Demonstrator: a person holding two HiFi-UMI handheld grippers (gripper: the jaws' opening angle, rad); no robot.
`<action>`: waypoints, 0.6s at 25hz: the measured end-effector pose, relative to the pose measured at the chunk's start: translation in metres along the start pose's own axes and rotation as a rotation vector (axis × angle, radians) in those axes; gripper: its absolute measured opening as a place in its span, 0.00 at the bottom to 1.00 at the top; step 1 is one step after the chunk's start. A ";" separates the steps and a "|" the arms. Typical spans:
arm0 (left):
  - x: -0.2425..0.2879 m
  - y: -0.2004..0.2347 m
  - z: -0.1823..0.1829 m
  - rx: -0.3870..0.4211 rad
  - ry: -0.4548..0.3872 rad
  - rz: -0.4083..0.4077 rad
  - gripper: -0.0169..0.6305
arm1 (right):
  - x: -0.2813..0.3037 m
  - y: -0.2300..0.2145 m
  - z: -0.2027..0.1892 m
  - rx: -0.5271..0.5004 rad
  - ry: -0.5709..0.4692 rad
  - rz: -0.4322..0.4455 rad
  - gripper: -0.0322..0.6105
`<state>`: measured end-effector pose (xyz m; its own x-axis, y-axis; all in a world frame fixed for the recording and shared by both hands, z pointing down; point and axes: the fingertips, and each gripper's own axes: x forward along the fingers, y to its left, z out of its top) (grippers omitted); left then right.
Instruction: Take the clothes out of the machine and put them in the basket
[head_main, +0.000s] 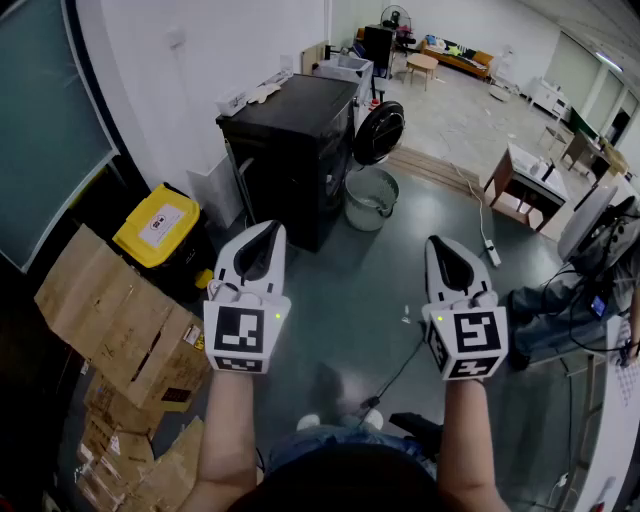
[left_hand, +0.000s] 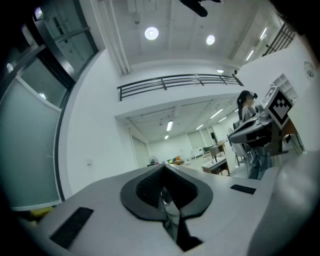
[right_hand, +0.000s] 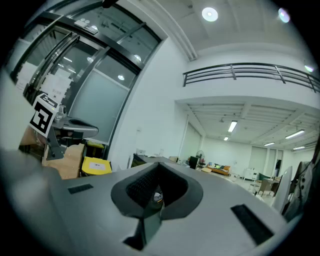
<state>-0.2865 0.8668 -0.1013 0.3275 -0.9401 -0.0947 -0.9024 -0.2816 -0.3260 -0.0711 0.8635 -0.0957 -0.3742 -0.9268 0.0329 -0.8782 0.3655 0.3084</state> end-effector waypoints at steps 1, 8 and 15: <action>-0.002 0.002 0.005 0.000 -0.013 0.007 0.03 | -0.001 -0.002 0.005 -0.005 -0.010 -0.004 0.05; -0.005 0.011 0.033 -0.019 -0.080 0.046 0.03 | -0.011 -0.021 0.026 0.006 -0.072 -0.038 0.05; 0.018 -0.017 0.032 -0.146 -0.037 0.001 0.82 | -0.012 -0.032 0.010 0.086 -0.058 0.055 0.69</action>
<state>-0.2562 0.8608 -0.1272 0.3341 -0.9335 -0.1304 -0.9331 -0.3081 -0.1855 -0.0415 0.8634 -0.1159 -0.4368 -0.8995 -0.0083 -0.8774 0.4239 0.2248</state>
